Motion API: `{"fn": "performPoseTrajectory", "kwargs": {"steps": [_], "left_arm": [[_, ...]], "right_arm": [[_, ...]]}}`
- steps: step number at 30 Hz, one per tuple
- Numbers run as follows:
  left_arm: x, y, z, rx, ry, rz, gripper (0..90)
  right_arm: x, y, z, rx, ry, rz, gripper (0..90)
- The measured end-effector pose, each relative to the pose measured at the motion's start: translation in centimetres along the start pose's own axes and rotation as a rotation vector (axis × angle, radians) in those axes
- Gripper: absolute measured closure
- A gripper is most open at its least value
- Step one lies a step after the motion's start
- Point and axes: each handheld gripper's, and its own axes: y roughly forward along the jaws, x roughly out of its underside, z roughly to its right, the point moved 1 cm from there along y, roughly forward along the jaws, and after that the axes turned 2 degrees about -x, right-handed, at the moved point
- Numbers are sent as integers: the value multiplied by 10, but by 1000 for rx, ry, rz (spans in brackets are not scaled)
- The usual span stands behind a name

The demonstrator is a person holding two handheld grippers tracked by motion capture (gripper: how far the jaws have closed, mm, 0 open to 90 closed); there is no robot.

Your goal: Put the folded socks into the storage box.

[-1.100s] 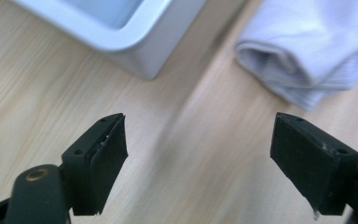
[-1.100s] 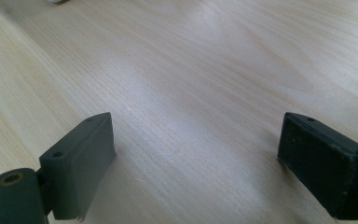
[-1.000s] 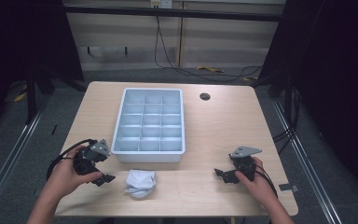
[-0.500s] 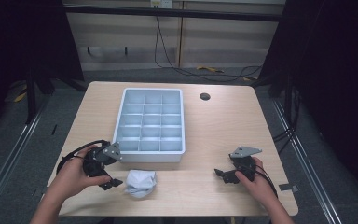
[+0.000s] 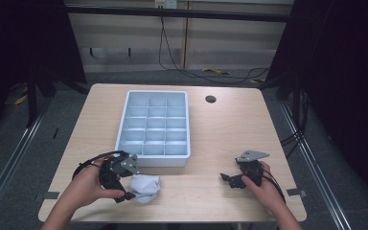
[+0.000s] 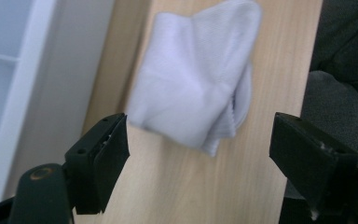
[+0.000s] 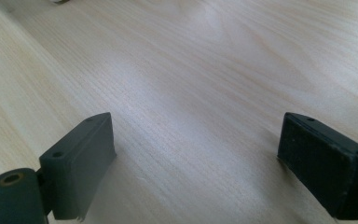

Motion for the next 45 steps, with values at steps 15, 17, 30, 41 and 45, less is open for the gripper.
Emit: {"fn": "performPoseTrajectory", "kwargs": {"steps": [15, 17, 30, 41, 45], "left_arm": [[-20, 21, 7, 63, 16, -66, 273], [-21, 21, 7, 64, 19, -65, 280], [-25, 44, 7, 102, 35, -118, 361], [-30, 47, 7, 93, 52, -157, 518], [-29, 46, 5, 98, 16, -159, 623]], "right_arm": [[0, 0, 0, 0, 1, -1, 100], [0, 0, 0, 0, 0, 0, 100], [0, 0, 0, -1, 0, 0, 100], [0, 0, 0, -1, 0, 0, 100], [0, 0, 0, 0, 1, -1, 100]]}}
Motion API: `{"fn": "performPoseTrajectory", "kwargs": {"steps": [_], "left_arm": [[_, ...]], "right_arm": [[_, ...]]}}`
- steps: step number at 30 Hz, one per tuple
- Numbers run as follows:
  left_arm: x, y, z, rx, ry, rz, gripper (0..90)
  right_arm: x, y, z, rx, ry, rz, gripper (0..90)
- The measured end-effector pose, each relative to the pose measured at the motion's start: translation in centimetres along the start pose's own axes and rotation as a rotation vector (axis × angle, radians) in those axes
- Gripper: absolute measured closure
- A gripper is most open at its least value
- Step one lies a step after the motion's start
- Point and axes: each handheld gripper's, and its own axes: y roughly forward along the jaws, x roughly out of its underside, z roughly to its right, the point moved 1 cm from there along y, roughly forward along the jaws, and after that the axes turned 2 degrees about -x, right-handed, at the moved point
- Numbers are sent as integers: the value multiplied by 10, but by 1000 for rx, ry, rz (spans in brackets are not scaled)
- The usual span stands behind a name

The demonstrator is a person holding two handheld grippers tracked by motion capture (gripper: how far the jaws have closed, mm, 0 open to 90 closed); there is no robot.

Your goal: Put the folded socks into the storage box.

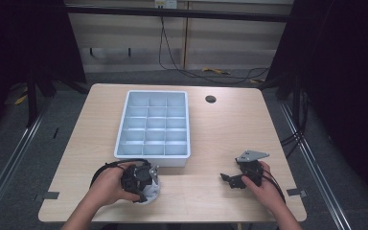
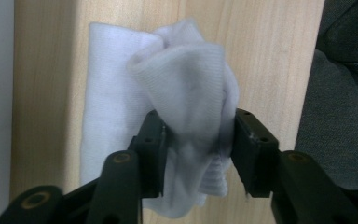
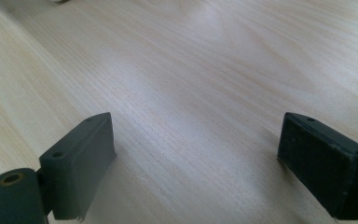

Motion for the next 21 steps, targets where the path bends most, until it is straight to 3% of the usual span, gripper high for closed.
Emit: {"fn": "performPoseTrajectory", "kwargs": {"steps": [3, 4, 7, 9, 10, 15, 21], "left_arm": [[-1, 0, 0, 1, -21, -8, 677], [-1, -2, -1, 13, -87, -19, 690], [-1, -4, -2, 19, -106, -31, 717], [1, -8, -3, 20, -151, -59, 735], [1, -10, -4, 17, -172, -49, 747], [4, -19, -8, 19, -209, -48, 821], [7, -29, -11, 16, -256, -56, 841]], "right_arm": [[0, 0, 0, 2, 1, -2, 100], [0, 0, 0, 1, 1, -2, 100], [0, 0, 0, 1, 0, -2, 100], [0, 0, 0, 1, 0, -2, 100], [0, 0, 0, 1, 1, -2, 100], [0, 0, 0, 1, 1, -2, 100], [0, 0, 0, 1, 0, -2, 100]]}}
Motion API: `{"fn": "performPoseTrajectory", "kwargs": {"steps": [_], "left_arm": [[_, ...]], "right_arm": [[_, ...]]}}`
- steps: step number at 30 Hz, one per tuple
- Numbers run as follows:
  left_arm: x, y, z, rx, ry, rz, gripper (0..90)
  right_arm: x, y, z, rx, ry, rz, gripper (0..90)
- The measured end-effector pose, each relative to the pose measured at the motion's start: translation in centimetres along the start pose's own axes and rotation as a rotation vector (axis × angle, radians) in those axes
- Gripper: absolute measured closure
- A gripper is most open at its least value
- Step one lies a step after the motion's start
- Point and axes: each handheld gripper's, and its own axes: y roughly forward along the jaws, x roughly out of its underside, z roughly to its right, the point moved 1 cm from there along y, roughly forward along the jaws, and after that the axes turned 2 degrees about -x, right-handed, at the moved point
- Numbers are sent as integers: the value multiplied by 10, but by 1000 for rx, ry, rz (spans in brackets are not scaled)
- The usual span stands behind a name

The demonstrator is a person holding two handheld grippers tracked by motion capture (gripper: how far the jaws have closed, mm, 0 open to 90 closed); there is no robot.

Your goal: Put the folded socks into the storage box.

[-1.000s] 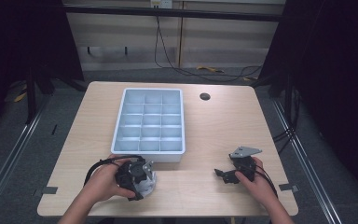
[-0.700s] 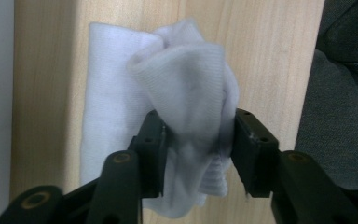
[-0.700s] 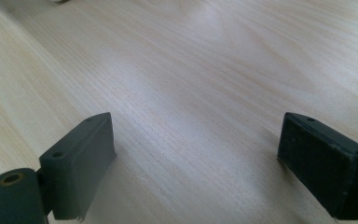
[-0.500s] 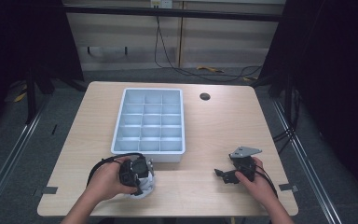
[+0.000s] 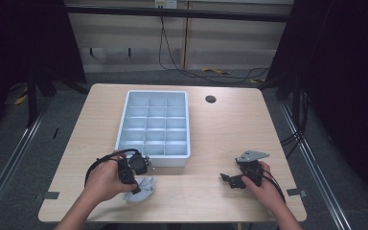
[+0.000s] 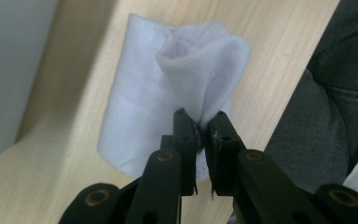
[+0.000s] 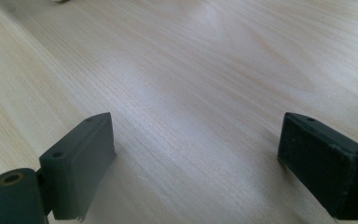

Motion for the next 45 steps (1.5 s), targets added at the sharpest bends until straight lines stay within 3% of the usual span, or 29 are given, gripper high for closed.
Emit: {"fn": "performPoseTrajectory", "kwargs": {"steps": [3, 6, 14, 17, 29, 45], "left_arm": [[2, -7, -4, 5, -12, -5, 843], [4, -15, -9, 36, -28, 4, 845], [5, -35, -16, 4, -43, 4, 848], [5, -46, -20, 3, -69, 1, 850], [5, -75, -34, -15, -100, -19, 850], [1, -100, -50, -39, -138, -43, 850]], "right_arm": [[0, 0, 0, 0, -1, 0, 100], [0, 0, 0, 0, 0, 0, 100], [0, 0, 0, -1, -1, 0, 100], [0, 0, 0, -1, 0, 0, 100], [0, 0, 0, 0, 0, 0, 100], [0, 0, 0, 0, 0, 0, 100]]}}
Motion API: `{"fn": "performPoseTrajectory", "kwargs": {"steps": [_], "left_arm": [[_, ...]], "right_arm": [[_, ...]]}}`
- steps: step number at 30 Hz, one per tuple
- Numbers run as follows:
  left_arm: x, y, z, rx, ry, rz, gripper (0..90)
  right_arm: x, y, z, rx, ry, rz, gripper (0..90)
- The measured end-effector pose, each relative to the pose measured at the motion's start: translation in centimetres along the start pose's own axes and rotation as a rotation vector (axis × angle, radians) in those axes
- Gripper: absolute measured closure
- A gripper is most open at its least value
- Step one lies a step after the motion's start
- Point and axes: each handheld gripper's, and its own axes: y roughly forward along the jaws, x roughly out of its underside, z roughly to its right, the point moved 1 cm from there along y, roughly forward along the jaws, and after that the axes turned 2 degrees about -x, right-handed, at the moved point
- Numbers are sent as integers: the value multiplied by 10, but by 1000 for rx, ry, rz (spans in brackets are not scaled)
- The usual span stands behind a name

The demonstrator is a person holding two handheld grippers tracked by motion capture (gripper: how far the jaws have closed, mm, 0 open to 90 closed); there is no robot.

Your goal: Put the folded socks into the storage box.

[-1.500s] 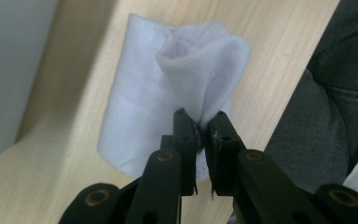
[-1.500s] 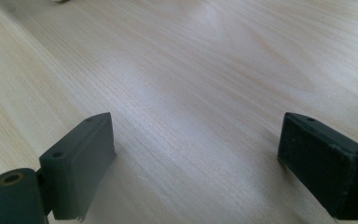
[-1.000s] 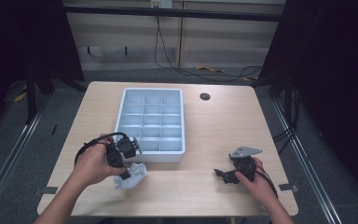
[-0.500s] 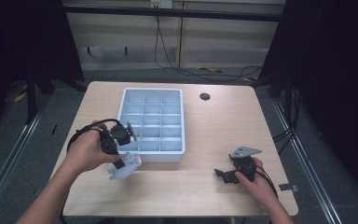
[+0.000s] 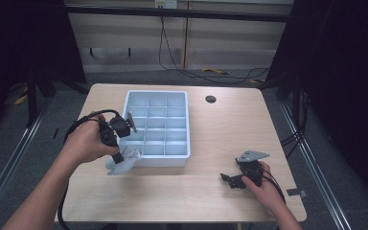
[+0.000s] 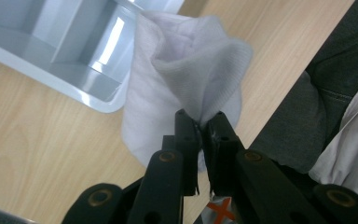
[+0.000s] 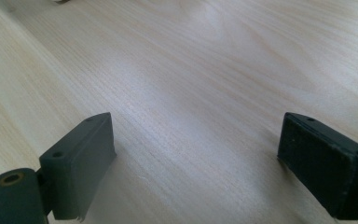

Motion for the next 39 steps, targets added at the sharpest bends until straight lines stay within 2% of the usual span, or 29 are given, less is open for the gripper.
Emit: {"fn": "performPoseTrajectory", "kwargs": {"steps": [8, 19, 24, 29, 39], "left_arm": [[-4, -16, -9, -20, -22, -1, 850], [-18, -25, -19, -37, -29, -2, 849], [-21, -25, -24, -39, -31, -10, 849], [-24, -24, -31, -34, -42, 8, 849], [-33, -18, -39, -57, -51, 6, 849]], "right_arm": [[0, 0, 0, 0, 1, 0, 100], [0, 0, 0, 0, -2, 3, 100], [0, 0, 0, 1, -1, 3, 100], [0, 0, 0, 0, -1, 3, 100], [0, 0, 0, 0, -1, 3, 100]]}}
